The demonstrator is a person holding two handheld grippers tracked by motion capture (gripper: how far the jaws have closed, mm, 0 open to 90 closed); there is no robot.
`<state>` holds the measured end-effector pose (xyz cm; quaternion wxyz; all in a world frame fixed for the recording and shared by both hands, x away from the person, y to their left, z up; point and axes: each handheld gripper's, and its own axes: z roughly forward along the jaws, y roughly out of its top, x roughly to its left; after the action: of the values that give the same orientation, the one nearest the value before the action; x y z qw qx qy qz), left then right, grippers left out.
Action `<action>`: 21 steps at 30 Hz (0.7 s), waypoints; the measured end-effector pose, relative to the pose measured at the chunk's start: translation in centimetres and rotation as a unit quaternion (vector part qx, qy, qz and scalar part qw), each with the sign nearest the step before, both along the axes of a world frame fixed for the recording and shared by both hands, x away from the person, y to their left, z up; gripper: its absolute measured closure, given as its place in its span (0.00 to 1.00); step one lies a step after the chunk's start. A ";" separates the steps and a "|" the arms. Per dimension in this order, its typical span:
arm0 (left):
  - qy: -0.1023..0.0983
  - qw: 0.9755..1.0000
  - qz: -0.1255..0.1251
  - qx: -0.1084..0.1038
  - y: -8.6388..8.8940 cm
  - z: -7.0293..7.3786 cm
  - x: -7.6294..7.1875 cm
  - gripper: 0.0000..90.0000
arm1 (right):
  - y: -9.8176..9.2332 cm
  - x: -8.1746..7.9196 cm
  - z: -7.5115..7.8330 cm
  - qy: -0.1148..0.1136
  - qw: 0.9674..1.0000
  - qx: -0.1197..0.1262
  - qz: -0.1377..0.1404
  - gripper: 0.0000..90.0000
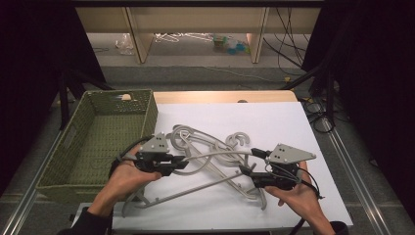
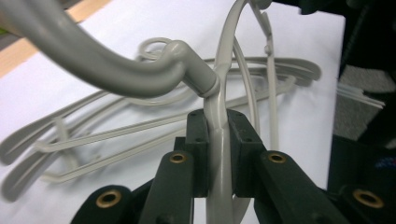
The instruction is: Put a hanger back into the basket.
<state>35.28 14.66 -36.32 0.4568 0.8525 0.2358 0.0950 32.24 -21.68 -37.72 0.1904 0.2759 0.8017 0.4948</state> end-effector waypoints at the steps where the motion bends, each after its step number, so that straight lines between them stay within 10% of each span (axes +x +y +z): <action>1: 0.003 1.000 0.008 -0.006 0.4 0.1 0.1 0.89 | -0.1 0.0 0.0 0.001 1.000 0.000 0.000 0.38; 21: 0.007 0.993 0.064 -0.098 5.2 3.5 0.3 0.89 | 0.3 0.1 -2.5 0.034 0.999 -0.021 -0.002 0.35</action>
<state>35.62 19.81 -32.78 0.5291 0.7875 0.3014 0.0952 32.38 -21.42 -40.23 0.1701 0.2900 0.8173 0.4680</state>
